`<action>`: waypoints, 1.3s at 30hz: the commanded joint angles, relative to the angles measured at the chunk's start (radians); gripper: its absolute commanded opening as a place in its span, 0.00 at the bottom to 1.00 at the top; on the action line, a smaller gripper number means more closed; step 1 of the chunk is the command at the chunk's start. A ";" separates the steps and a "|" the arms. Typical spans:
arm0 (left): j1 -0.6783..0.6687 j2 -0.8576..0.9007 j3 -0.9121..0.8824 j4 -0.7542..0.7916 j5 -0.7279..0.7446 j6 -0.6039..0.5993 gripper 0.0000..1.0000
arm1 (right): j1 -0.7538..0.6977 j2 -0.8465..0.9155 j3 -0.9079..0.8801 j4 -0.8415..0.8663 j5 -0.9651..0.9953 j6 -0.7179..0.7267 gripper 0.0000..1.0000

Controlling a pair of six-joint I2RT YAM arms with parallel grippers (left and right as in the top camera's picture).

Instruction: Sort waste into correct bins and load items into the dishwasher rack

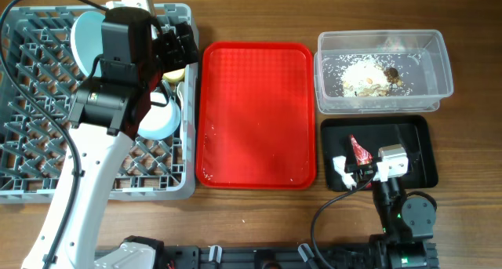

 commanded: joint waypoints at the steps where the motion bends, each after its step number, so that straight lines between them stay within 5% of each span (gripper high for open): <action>1: 0.006 0.002 -0.001 0.003 -0.009 0.002 1.00 | -0.002 -0.007 0.000 0.001 0.018 0.021 1.00; 13: 0.006 0.002 -0.001 0.003 -0.009 0.002 1.00 | -0.002 -0.007 0.000 0.001 0.018 0.021 1.00; 17: 0.011 -0.015 -0.003 -0.183 -0.151 0.001 1.00 | -0.002 -0.007 0.000 0.001 0.018 0.020 1.00; 22: 0.017 -0.168 -0.037 -0.385 -0.138 0.000 1.00 | -0.002 -0.007 0.000 0.001 0.018 0.021 1.00; 26: 0.024 -0.443 -0.180 -0.371 -0.042 -0.002 1.00 | -0.002 -0.007 0.000 0.001 0.018 0.021 1.00; 31: 0.111 -0.862 -0.577 -0.116 0.133 -0.011 1.00 | -0.002 -0.007 0.000 0.001 0.018 0.020 1.00; 34: 0.198 -1.091 -0.914 0.307 0.258 -0.010 1.00 | -0.002 -0.007 0.000 0.001 0.018 0.021 1.00; 37: 0.224 -1.210 -1.284 0.932 0.318 -0.014 1.00 | -0.002 -0.007 0.000 0.001 0.018 0.021 1.00; 39: 0.223 -1.241 -1.397 1.021 0.314 -0.013 1.00 | -0.002 -0.007 0.000 0.001 0.018 0.020 1.00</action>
